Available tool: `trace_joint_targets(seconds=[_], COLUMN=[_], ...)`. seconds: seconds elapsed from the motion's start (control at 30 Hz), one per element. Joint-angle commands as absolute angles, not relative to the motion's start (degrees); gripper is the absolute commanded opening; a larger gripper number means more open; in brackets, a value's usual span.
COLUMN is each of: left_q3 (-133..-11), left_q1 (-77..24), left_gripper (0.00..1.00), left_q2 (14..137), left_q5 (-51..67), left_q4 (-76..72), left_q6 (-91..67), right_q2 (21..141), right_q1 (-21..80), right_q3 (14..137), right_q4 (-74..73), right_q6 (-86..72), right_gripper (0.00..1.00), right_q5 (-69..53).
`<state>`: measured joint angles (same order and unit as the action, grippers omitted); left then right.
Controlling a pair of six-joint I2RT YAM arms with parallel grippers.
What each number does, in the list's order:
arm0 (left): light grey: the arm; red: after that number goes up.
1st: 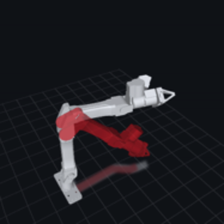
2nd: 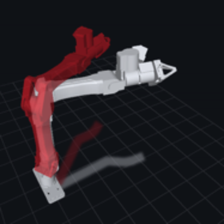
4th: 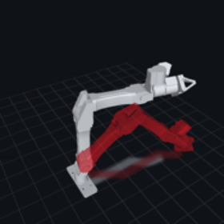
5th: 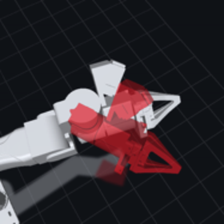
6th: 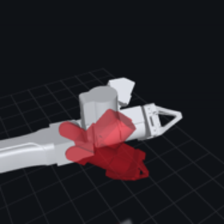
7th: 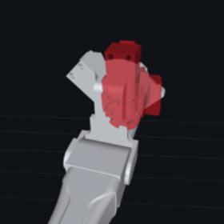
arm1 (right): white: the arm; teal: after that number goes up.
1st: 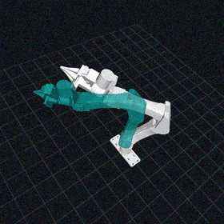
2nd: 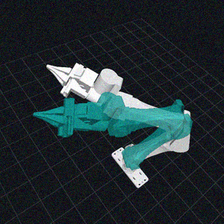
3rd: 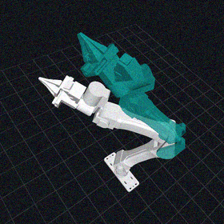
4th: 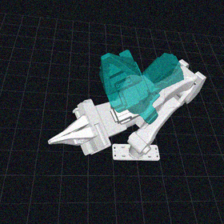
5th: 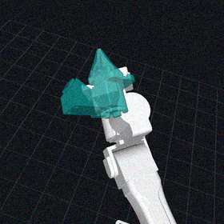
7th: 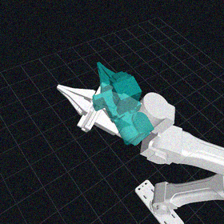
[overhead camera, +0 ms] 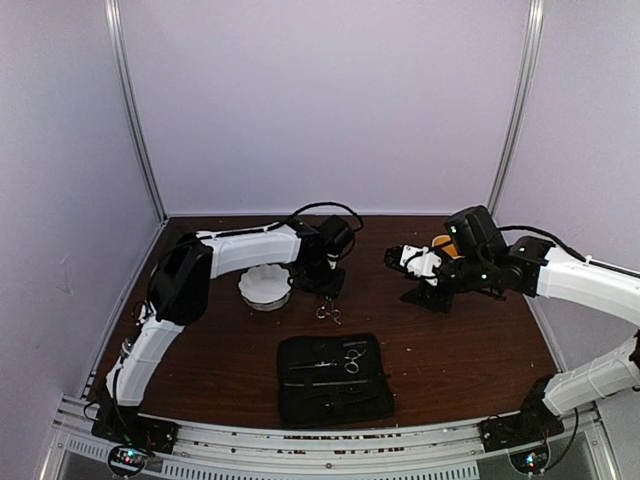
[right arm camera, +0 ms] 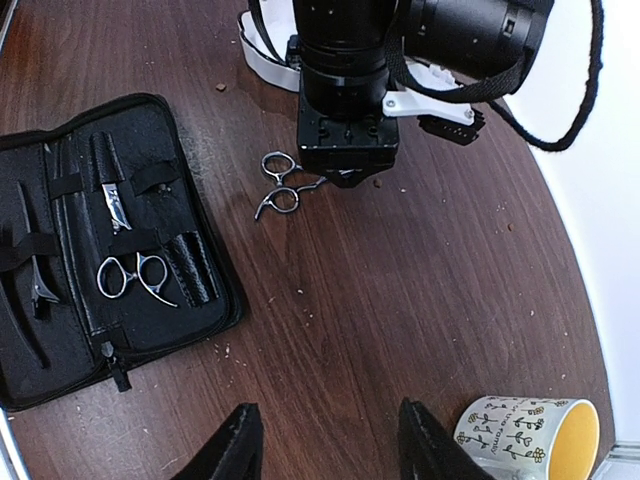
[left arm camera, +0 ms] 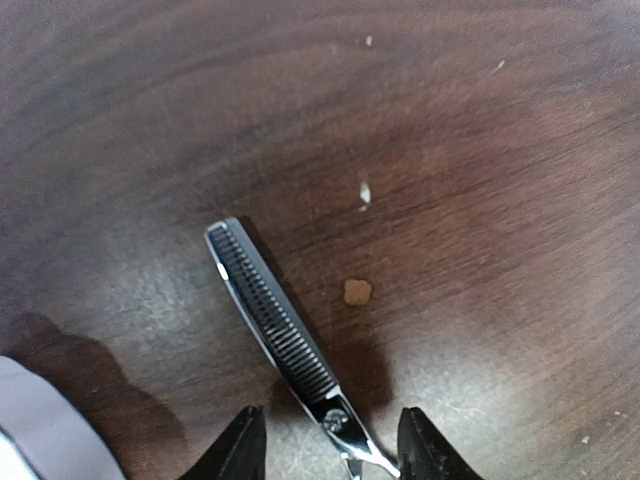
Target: Sort the hair-cutting tools
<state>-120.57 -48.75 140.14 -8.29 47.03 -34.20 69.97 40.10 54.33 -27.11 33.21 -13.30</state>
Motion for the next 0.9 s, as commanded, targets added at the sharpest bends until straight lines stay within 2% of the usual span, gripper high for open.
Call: trace_joint_targets(seconds=[0.0,0.13,0.23,0.33,0.87], left_q3=[-122.21,-121.78,-120.52,-117.49,-96.87], left_q1=[-48.52,-48.52,-48.51,-48.67,-49.14], left_gripper=[0.45,0.36,0.25,0.20,0.11], left_q2=[141.97,142.30,141.95,140.15,126.32], left_q5=[-7.49,-6.60,-5.11,-4.18,-1.26], left_q4=[46.05,46.09,46.05,46.05,51.13], left_q6=[-34.42,-33.89,-32.83,-31.47,-14.93], right_q2=[70.16,70.57,70.73,70.75,71.52], right_q1=[39.81,39.83,39.80,39.81,39.81], right_q3=[53.65,53.79,53.79,53.76,53.70], right_q4=[-25.97,-26.21,-26.19,-26.19,-26.54], right_q6=[33.83,33.97,34.06,34.10,34.76], right_gripper=[0.47,0.47,0.47,0.47,0.47], right_q5=[-13.81,-13.87,-13.84,-13.72,-14.04])
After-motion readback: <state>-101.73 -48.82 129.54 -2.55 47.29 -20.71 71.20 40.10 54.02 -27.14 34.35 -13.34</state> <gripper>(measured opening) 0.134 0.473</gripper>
